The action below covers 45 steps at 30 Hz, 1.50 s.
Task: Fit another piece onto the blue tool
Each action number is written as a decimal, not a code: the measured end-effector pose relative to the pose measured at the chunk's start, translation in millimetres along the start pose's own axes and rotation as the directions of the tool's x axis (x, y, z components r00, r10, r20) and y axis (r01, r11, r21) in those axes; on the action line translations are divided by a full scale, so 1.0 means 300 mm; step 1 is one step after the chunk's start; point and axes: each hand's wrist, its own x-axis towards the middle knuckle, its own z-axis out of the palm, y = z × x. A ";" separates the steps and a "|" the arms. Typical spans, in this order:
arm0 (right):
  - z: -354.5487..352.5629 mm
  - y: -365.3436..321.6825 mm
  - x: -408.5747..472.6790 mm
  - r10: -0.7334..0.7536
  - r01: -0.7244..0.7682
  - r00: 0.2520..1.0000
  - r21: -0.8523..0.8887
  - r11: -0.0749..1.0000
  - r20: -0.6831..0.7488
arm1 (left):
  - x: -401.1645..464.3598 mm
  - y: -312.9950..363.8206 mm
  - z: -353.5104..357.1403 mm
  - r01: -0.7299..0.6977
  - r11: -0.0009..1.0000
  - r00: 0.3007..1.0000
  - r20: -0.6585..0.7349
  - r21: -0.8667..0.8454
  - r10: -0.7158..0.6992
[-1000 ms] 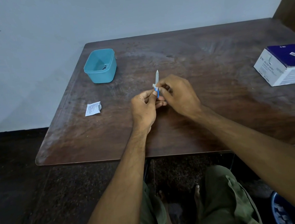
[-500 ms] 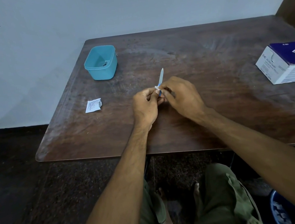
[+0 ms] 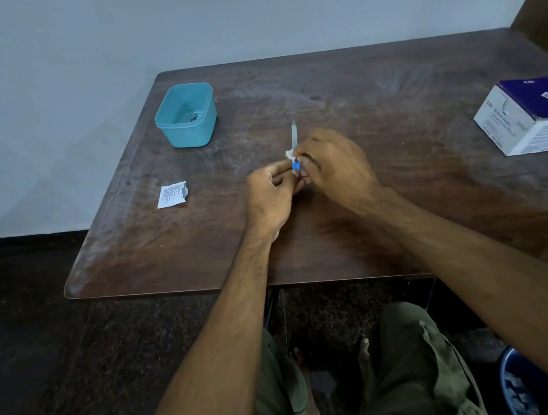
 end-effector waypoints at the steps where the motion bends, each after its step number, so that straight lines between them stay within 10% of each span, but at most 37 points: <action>1: -0.002 0.000 0.013 0.022 -0.022 1.000 0.004 1.000 -0.004 | 0.000 0.002 0.002 0.002 1.000 1.000 -0.001 0.006 -0.002; 9: 0.044 0.017 -0.055 -0.086 0.084 0.996 -0.039 0.996 -0.039 | 0.017 -0.022 0.001 -0.017 0.997 0.999 -0.027 0.073 0.019; 17: 0.054 0.003 -0.044 0.090 -0.084 0.996 0.183 0.980 -0.025 | 0.018 -0.021 0.007 -0.025 0.996 0.997 -0.065 0.085 0.030; 24: 0.058 0.026 -0.028 0.514 -0.395 0.857 0.604 0.692 -0.029 | 0.016 0.002 0.029 0.038 0.996 0.976 -0.215 0.077 -0.021; 31: 0.070 0.025 0.030 0.566 -0.430 0.825 0.647 0.630 -0.004 | 0.053 0.044 -0.042 0.095 0.978 0.944 -0.330 0.186 -0.029; 45: 0.150 -0.086 0.387 0.450 -0.371 0.893 0.565 0.737 -0.001 | 0.326 0.379 -0.339 0.157 0.467 0.889 -0.331 0.870 0.317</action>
